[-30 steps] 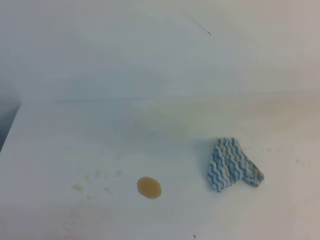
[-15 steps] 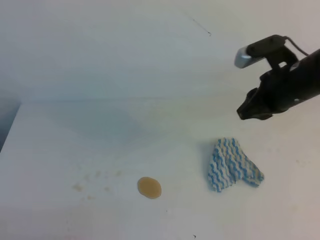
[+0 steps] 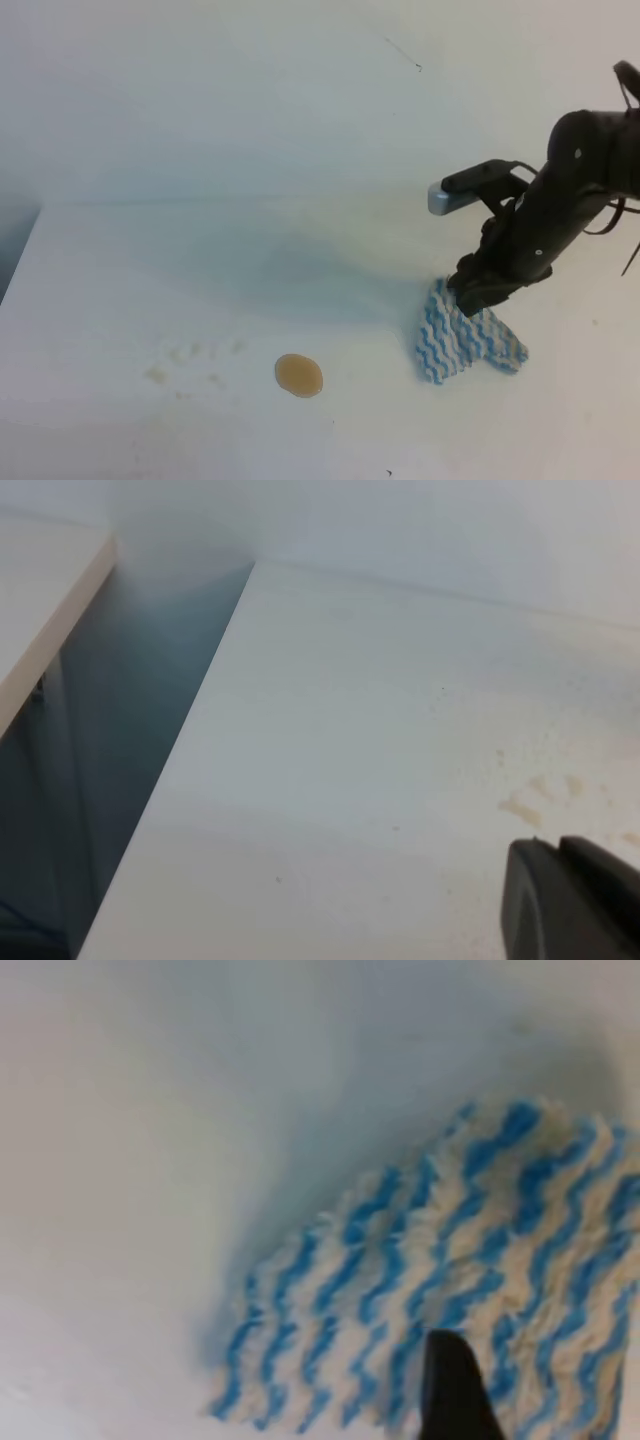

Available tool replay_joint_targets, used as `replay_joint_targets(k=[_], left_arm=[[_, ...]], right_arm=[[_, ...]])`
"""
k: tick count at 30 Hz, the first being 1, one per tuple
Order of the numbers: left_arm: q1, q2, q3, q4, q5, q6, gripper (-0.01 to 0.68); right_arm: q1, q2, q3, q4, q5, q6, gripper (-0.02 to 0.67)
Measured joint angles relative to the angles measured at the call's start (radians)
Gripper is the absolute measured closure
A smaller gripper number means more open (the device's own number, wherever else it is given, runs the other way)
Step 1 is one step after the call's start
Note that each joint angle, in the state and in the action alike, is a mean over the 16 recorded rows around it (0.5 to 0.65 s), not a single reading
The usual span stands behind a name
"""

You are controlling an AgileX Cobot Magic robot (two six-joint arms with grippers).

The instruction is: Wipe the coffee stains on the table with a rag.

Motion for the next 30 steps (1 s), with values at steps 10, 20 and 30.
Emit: replay_joint_targets(k=[10,20,30], left_arm=[[0.0,0.0,0.0,0.0,-0.004,0.0,0.672],[0.0,0.0,0.0,0.0,-0.003,0.0,0.672],[0.0,0.0,0.0,0.0,-0.007,0.0,0.672]], right_arm=[[0.0,0.086,-0.004,-0.06,0.01,0.061,0.408],[0.003,0.106,-0.072,0.036,0.064,0.062,0.609],[0.088,0.105,-0.159,0.162,0.093,0.071,0.638]])
